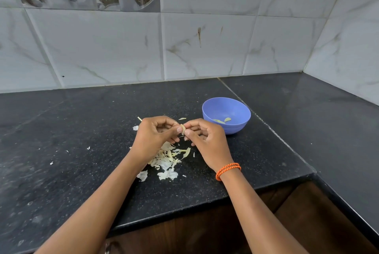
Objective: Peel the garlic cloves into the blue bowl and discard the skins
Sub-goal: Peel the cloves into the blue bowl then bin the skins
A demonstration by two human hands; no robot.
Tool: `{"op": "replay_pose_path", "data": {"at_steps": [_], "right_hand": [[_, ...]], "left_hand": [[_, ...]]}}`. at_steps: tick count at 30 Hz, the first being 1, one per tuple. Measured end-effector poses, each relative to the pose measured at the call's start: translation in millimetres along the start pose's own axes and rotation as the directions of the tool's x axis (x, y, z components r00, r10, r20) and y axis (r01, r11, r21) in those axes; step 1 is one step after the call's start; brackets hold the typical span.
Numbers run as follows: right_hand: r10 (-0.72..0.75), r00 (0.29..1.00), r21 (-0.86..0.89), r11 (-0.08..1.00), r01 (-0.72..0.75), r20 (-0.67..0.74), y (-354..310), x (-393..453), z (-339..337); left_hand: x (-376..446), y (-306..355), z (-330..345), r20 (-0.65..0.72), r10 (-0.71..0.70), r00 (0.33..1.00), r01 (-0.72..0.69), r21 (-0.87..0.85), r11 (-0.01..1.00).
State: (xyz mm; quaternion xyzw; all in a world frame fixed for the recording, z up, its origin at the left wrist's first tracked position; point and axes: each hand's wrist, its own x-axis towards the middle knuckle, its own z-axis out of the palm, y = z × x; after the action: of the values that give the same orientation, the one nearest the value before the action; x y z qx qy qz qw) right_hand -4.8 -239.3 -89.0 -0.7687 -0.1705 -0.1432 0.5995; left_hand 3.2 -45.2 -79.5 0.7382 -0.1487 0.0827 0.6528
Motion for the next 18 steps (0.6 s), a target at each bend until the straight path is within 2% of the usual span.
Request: {"op": "replay_pose_path", "data": {"at_steps": [6, 18], "right_hand": [[-0.010, 1.000, 0.024, 1.000, 0.010, -0.019, -2.8, -1.6, 0.8], [-0.114, 0.993, -0.114, 0.987, 0.110, -0.030, -0.1, -2.7, 1.9]], "left_hand": [[-2.7, 2.5, 4.1, -0.012, -0.006, 1.000, 0.006, -0.010, 1.000], [-5.2, 8.9, 3.2, -0.018, -0.033, 0.999, 0.032, -0.054, 0.998]]}}
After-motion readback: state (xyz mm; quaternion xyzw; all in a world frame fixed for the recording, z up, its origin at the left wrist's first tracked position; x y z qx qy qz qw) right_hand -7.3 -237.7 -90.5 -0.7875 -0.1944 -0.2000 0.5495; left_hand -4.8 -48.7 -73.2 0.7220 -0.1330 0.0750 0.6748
